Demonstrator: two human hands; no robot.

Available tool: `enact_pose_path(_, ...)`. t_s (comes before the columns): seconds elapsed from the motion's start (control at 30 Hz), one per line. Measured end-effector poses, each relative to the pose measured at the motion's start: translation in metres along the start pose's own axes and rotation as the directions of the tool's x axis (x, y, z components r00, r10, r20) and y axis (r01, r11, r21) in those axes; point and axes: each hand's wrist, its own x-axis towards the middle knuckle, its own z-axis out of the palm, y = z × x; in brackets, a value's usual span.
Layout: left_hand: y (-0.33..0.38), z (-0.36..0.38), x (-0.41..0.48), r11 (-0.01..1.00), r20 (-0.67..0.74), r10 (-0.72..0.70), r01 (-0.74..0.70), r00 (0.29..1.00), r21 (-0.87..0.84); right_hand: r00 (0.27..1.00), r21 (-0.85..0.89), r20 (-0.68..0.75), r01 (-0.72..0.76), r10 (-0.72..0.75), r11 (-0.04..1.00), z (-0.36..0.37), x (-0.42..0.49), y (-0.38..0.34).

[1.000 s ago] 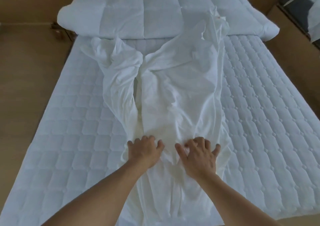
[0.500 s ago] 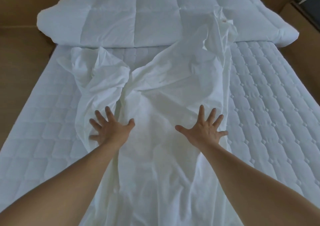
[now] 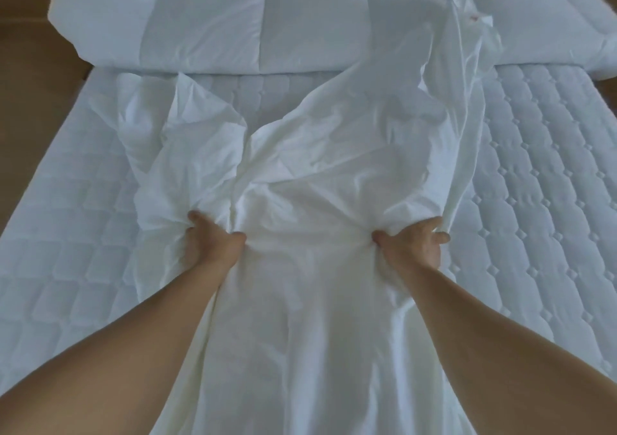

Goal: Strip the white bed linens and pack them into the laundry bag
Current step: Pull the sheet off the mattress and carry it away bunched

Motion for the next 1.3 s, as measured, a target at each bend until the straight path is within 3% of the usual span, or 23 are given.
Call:
enact_pose_path(0.1,0.012,-0.004,-0.008,0.997,0.077,0.042,-0.036,0.996,-0.07,0.997,0.151,0.072,0.015,-0.027,0.988,0.001,-0.011,-0.015)
enact_pose_path(0.23,0.038,-0.023,-0.041,0.97,0.189,0.027,0.02,0.982,-0.242,0.954,0.426,0.272,-0.002,-0.126,0.905,0.001,-0.061,-0.04)
enact_pose_path(0.33,0.05,-0.045,-0.085,0.926,0.241,0.087,0.01,0.967,-0.377,0.913,0.487,0.298,0.104,-0.277,0.867,-0.004,-0.11,-0.051)
enact_pose_path(0.4,0.05,-0.064,-0.112,0.855,0.259,0.154,0.003,0.954,-0.518,0.897,0.57,0.311,0.088,-0.314,0.817,-0.017,-0.14,-0.052)
enact_pose_path(0.5,0.043,-0.104,-0.153,0.716,0.262,0.22,0.026,0.94,-0.697,0.886,0.727,0.277,0.06,-0.372,0.684,-0.051,-0.187,-0.047)
enact_pose_path(0.67,0.013,-0.174,-0.246,0.607,0.09,0.362,-0.162,0.928,-0.778,0.859,0.766,0.046,0.297,-0.509,0.57,-0.108,-0.286,-0.021)
enact_pose_path(0.77,-0.033,-0.198,-0.301,0.513,-0.024,0.323,-0.196,0.946,-0.836,0.827,0.818,-0.004,0.327,-0.562,0.474,-0.129,-0.355,0.021)
enact_pose_path(0.83,-0.075,-0.199,-0.333,0.491,-0.04,0.314,-0.198,0.949,-0.848,0.829,0.857,0.022,0.272,-0.559,0.437,-0.129,-0.392,0.061)
enact_pose_path(0.97,-0.168,-0.174,-0.381,0.601,0.058,0.289,-0.133,0.956,-0.788,0.937,0.862,0.127,0.058,-0.325,0.503,-0.105,-0.432,0.151)
enact_pose_path(1.03,-0.214,-0.152,-0.393,0.678,0.169,0.241,-0.041,0.956,-0.734,0.967,0.779,0.161,-0.002,-0.196,0.627,-0.084,-0.439,0.199)
enact_pose_path(1.13,-0.267,-0.124,-0.395,0.78,0.307,0.054,0.152,0.95,-0.607,0.981,0.537,0.173,-0.021,-0.085,0.844,-0.059,-0.44,0.257)
enact_pose_path(1.2,-0.279,-0.121,-0.392,0.794,0.319,-0.028,0.215,0.947,-0.569,0.982,0.417,0.187,-0.061,-0.02,0.907,-0.055,-0.435,0.275)
enact_pose_path(1.23,-0.28,-0.122,-0.388,0.823,0.268,0.0,0.152,0.963,-0.547,0.983,0.388,0.185,-0.06,-0.014,0.92,-0.056,-0.432,0.276)
enact_pose_path(1.3,-0.271,-0.134,-0.379,0.904,0.099,0.152,-0.098,0.983,-0.417,0.986,0.322,0.083,0.11,-0.144,0.94,-0.059,-0.428,0.269)
